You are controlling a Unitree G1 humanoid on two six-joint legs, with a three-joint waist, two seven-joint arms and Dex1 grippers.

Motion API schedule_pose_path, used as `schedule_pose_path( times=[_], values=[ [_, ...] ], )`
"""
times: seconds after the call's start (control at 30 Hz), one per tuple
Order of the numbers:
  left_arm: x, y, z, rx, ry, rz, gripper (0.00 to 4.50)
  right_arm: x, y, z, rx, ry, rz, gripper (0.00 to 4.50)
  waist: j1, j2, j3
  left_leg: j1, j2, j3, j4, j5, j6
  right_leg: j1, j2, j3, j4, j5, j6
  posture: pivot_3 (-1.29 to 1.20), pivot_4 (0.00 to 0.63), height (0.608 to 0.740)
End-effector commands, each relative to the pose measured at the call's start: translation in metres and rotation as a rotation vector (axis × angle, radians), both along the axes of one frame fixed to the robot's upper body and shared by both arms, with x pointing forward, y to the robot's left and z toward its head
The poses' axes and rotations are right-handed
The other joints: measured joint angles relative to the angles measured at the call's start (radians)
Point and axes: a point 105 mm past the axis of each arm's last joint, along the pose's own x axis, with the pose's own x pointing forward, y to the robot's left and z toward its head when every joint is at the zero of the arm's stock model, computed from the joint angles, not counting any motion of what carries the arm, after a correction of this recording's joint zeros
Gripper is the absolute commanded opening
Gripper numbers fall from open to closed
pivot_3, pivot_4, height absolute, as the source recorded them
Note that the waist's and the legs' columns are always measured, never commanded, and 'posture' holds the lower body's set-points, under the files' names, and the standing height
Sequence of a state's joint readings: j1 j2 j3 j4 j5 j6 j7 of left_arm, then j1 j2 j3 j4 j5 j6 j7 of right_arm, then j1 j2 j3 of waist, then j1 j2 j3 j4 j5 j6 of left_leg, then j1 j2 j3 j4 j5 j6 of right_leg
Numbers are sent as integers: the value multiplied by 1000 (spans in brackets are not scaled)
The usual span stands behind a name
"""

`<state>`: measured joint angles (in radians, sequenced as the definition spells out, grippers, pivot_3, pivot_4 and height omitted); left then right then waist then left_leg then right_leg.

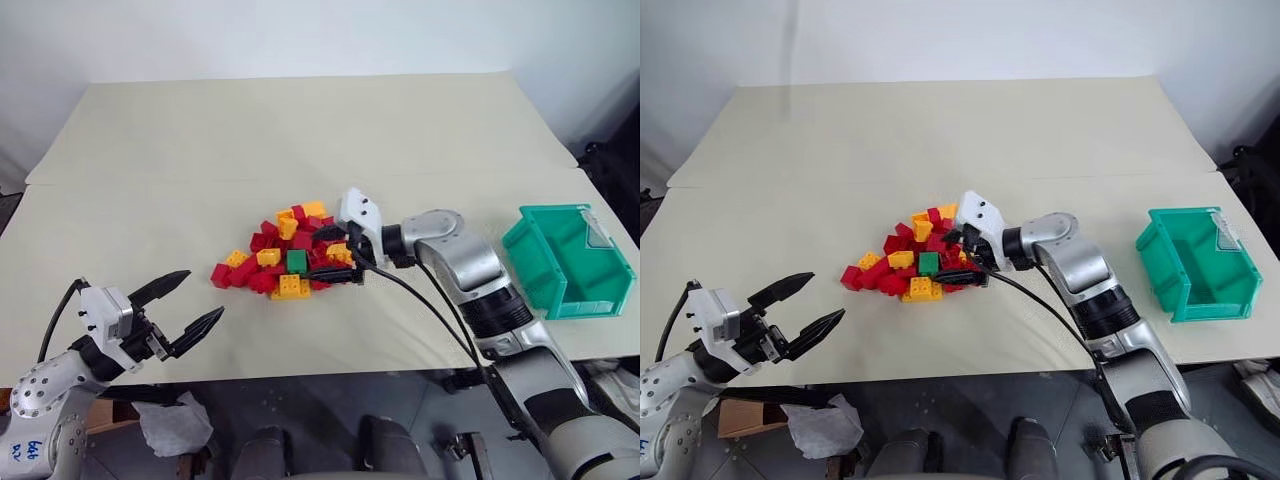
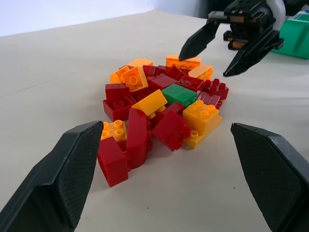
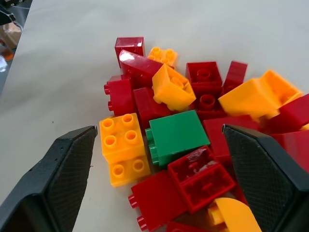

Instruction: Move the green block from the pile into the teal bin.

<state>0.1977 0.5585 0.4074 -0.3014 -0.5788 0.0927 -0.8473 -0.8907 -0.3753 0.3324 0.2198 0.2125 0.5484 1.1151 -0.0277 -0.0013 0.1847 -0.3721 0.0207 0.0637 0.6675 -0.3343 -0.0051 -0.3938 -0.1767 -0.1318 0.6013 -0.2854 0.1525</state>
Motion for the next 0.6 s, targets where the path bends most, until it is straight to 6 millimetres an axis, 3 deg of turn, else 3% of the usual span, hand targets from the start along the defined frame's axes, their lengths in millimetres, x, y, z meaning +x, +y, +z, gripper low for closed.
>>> schedule_pose_path(
  times=[0.03,0.13,0.6],
  values=[
    [-5,-1,5,9,-29,9,4500,0,10,2,-45,-43,41,3782,-1,0,0,0,0,0,0,0,0,0,0,0,0,0,0,0,150,740],
    [-7,-1,4,7,-26,17,4500,3,13,-1,-72,-62,47,2780,-2,0,0,0,0,0,-1,0,0,0,0,0,0,0,0,0,150,740],
    [-6,-4,5,-7,-35,27,4500,19,32,-15,-187,-112,22,2780,-3,0,0,1,0,0,0,0,0,0,0,0,1,0,0,0,150,740]
  ],
)
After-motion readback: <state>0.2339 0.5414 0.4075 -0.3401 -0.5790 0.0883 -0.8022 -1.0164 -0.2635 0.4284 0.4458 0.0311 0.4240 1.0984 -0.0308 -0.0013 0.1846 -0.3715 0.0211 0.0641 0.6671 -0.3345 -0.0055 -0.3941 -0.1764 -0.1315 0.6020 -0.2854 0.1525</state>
